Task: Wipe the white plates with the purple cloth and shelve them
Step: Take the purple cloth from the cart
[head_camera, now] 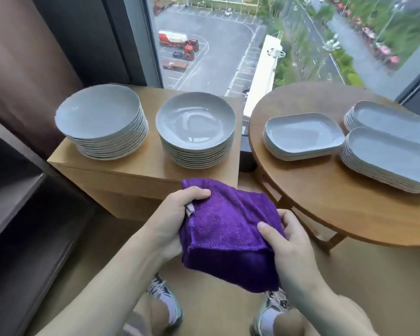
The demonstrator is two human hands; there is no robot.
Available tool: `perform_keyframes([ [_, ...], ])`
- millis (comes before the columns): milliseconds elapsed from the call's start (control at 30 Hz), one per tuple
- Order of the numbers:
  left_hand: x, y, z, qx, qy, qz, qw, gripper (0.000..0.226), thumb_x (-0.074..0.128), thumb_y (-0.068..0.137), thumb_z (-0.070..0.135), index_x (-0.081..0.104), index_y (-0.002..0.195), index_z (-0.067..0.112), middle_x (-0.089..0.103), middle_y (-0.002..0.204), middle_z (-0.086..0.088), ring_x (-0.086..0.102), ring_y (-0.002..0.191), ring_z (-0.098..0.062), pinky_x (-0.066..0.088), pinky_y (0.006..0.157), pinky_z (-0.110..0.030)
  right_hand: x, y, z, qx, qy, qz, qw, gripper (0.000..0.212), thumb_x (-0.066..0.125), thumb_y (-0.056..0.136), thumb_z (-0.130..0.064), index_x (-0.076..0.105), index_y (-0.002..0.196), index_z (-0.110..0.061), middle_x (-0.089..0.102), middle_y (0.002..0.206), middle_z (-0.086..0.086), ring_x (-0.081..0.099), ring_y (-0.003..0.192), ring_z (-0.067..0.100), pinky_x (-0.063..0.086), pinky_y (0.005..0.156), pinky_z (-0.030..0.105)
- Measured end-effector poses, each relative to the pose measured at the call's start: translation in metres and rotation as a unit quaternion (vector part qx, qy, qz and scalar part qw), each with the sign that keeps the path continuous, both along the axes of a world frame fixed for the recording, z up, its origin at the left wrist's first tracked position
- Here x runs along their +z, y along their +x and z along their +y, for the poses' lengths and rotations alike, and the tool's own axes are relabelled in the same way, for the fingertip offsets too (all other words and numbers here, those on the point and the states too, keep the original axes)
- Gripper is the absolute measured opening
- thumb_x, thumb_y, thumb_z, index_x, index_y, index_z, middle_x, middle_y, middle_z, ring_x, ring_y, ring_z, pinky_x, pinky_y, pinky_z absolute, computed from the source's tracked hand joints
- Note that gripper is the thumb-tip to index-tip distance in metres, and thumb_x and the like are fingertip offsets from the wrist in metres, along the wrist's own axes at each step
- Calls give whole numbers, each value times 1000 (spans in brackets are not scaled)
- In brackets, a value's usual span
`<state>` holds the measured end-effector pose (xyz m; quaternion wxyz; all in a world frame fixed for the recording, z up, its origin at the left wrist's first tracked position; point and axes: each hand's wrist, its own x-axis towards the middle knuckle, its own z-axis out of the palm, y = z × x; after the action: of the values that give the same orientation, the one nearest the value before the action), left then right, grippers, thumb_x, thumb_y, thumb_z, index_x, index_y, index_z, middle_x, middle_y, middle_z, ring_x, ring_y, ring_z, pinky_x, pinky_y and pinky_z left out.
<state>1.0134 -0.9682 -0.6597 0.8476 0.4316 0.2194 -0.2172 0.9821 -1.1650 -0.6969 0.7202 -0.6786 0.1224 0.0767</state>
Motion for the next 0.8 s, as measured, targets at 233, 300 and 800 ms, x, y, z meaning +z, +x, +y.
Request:
perform_keyframes([
  [233,34,-14,16,0,22,-33,999,10,56,95,9,64,90,6,67,72,-9,68,61,-20,59,64,-28,24,-14,23,-33,-20,-24,999,16,71,88,-21,63,99,-14,72,95,8,65,84,18,50,84,41],
  [300,36,-25,21,-8,27,-55,998,13,64,89,12,66,100,6,69,85,-12,70,74,-23,61,77,-33,25,-23,24,-25,-33,-43,998,12,71,91,-20,64,100,-16,74,99,9,66,87,20,52,88,45],
  [800,13,-58,49,-118,41,-164,979,61,70,82,11,57,141,15,72,126,-10,74,104,-25,60,74,-35,37,-29,34,-111,19,17,993,10,62,100,-7,68,108,-7,74,106,19,70,91,28,56,87,42],
])
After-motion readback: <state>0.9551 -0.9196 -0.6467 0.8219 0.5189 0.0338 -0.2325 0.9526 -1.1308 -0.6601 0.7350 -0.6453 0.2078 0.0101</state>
